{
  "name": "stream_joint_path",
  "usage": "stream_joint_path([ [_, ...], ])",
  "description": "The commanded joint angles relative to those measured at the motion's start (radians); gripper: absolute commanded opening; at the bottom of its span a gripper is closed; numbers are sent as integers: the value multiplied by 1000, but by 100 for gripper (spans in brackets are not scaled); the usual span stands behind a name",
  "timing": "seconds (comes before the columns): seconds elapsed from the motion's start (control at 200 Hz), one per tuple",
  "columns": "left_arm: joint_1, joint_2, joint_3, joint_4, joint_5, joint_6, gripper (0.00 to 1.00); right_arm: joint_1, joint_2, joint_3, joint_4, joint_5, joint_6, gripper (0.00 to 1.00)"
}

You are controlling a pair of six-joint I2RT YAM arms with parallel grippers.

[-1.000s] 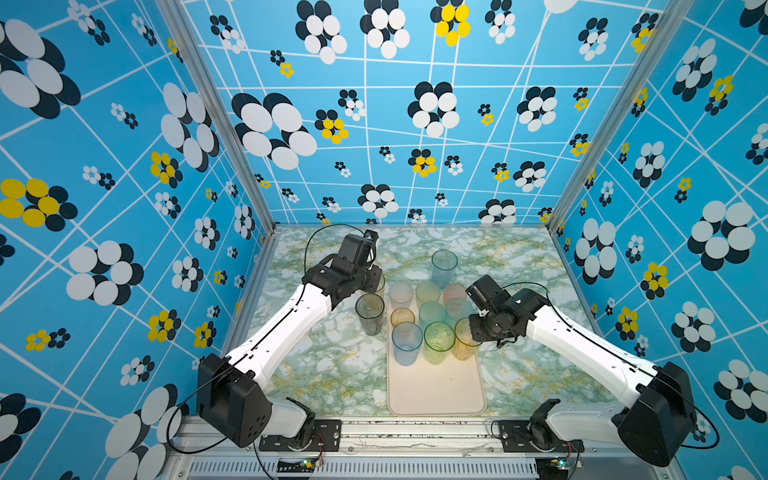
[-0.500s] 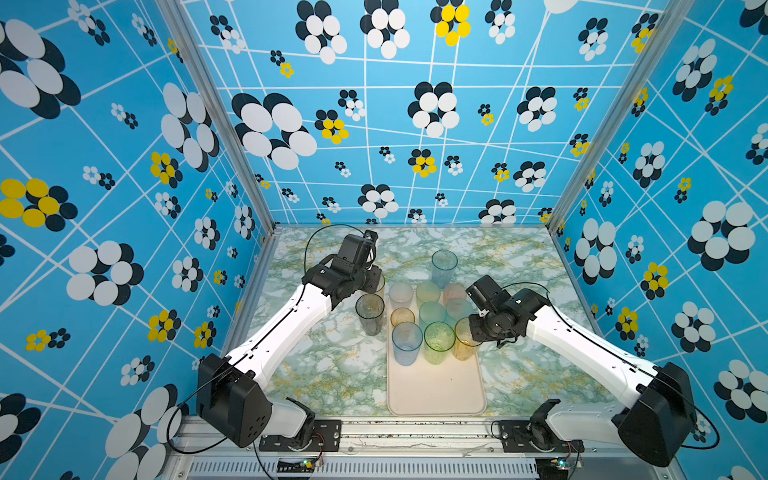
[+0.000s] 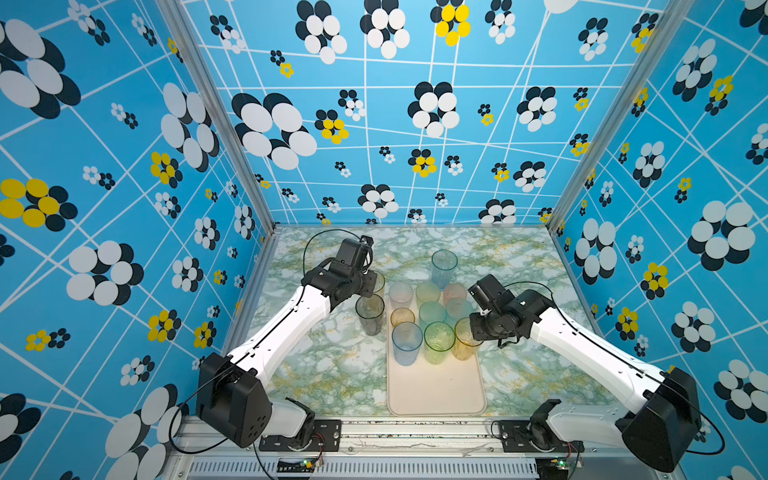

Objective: Place the glasses into the tray
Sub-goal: 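Lower the amber cup onto the tray, open the right gripper, then lower the left gripper onto the smoky grey cup rim while right gripper rises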

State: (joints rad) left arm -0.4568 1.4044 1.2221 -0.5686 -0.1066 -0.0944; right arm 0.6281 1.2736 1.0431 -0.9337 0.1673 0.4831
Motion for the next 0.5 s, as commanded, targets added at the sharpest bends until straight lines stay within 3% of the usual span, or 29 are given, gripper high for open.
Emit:
stream_joint_path([
  [0.0, 12, -18, -13, 25, -16, -24, 30, 8, -28, 26, -3, 15, -15, 37],
  [0.245, 28, -34, -34, 24, 15, -45, 31, 7, -137, 54, -44, 68, -29, 42],
  [0.495, 85, -89, -49, -41, 21, -60, 31, -46, -289, 92, -91, 206, -35, 48],
])
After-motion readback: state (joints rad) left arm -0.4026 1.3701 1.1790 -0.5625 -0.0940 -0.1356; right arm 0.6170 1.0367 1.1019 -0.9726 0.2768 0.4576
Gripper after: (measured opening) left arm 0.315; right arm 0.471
